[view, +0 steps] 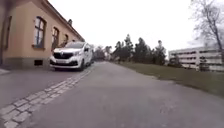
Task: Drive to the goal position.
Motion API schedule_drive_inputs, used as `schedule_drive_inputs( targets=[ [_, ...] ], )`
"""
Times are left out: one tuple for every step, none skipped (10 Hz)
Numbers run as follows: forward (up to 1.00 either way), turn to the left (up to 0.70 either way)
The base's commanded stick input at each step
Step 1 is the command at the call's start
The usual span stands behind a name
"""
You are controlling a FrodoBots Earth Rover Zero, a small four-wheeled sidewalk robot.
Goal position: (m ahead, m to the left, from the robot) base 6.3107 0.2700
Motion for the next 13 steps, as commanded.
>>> schedule_drive_inputs(
  targets=[
    [1.0,0.07],
    [1.0,0.4],
    [1.0,0.4],
    [1.0,0.4],
    [1.0,0.05],
    [1.0,0.0],
    [1.0,0.0],
    [1.0,0.0],
    [1.0,0.0],
    [1.0,0.0],
    [1.0,0.0],
    [1.0,0.0],
    [1.0,0.0]
  ],
)
